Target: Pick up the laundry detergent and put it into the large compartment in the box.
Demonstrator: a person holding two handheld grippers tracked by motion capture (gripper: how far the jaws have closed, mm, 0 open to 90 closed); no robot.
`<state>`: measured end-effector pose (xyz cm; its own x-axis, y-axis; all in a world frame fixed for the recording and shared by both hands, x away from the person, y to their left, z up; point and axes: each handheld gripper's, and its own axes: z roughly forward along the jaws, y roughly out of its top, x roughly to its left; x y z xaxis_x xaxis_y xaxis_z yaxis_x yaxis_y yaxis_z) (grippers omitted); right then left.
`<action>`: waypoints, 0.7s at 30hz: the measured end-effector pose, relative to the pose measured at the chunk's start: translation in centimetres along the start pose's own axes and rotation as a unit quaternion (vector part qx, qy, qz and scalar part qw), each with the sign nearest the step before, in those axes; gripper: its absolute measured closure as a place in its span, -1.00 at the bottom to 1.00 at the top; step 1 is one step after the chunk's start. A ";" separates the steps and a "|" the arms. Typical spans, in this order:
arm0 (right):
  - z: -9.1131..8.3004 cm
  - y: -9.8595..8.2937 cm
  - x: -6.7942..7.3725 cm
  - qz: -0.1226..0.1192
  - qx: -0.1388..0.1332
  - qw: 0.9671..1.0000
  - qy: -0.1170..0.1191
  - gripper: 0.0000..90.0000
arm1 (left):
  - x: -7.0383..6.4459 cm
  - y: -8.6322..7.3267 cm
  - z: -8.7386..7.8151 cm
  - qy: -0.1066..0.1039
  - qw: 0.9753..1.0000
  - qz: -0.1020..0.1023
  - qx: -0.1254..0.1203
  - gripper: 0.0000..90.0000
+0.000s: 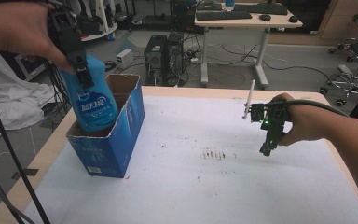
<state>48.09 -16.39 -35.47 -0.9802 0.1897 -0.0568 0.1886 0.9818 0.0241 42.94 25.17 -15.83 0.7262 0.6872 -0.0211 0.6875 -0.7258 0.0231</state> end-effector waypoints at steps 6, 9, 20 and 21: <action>-0.2 -0.2 0.1 0.002 0.001 1.000 -0.001 -0.73 | 0.0 0.6 3.8 0.004 1.000 0.023 0.009 -0.16; -0.3 -0.2 0.1 0.004 -0.003 1.000 -0.001 -0.73 | 0.2 0.8 5.1 0.005 0.999 0.033 0.011 -0.16; -0.2 -0.3 0.0 0.003 0.000 1.000 -0.001 -0.73 | 0.4 0.7 9.3 0.000 0.997 0.073 0.023 -0.16; -0.2 -0.3 0.0 0.003 0.000 1.000 -0.001 -0.73 | 0.4 0.7 9.5 0.001 0.997 0.074 0.023 -0.16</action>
<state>48.02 -16.68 -35.32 -0.9790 0.1950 -0.0591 0.1940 0.9807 0.0237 43.72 24.61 -25.36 0.8194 0.5729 -0.0183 0.5726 -0.8196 -0.0208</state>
